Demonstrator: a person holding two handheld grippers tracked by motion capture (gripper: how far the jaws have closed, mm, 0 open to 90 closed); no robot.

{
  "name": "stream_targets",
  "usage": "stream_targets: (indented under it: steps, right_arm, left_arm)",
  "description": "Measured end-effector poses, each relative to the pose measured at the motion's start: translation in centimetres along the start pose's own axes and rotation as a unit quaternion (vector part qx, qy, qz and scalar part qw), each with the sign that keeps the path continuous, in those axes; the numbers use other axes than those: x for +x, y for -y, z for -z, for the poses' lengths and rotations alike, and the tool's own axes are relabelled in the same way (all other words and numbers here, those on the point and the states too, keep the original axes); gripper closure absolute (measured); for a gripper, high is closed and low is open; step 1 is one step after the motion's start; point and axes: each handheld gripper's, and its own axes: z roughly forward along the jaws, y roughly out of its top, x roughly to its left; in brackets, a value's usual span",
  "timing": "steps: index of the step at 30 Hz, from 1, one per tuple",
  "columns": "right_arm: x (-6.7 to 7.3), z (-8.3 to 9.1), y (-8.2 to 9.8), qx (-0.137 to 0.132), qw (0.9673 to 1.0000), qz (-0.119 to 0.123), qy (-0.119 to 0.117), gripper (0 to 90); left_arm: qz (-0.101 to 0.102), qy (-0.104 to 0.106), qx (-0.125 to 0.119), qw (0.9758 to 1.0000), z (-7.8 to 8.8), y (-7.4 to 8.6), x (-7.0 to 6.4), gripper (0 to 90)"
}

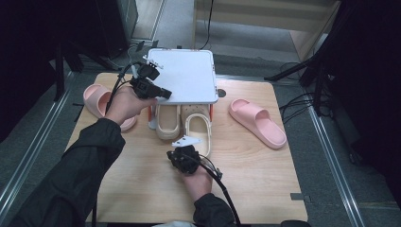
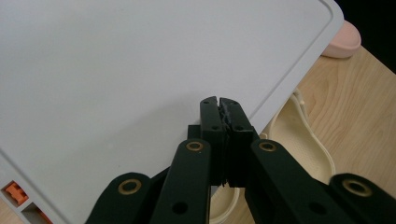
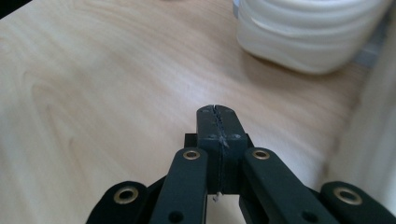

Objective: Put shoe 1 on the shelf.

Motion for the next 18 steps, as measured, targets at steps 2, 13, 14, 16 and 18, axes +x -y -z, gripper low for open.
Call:
stream_targets:
  steps: [2,13,14,16,18]
  right_arm:
    - [-0.2,1.3,0.8,-0.002,1.0000,0.006,0.005,90.0]
    - [-1.8,6.1,3.5,0.018,0.9994,0.030,0.009,90.0]
    - [-2.0,6.4,3.7,0.019,0.9994,0.030,0.007,90.0]
    - [-2.3,6.9,4.0,0.033,0.9987,0.036,0.014,90.0]
    - [-2.5,7.3,4.4,0.045,0.9978,0.045,0.019,90.0]
  left_arm:
    - [0.002,0.000,0.001,1.0000,0.0,0.0,0.0,88.9]
    - [0.003,-0.003,0.002,1.0000,0.0,0.0,0.0,88.9]
    - [0.002,-0.002,0.002,1.0000,0.0,0.0,0.0,88.9]
    - [0.002,-0.001,0.002,1.0000,0.0,0.0,0.0,88.9]
    - [0.002,-0.001,0.002,1.0000,0.0,0.0,0.0,88.9]
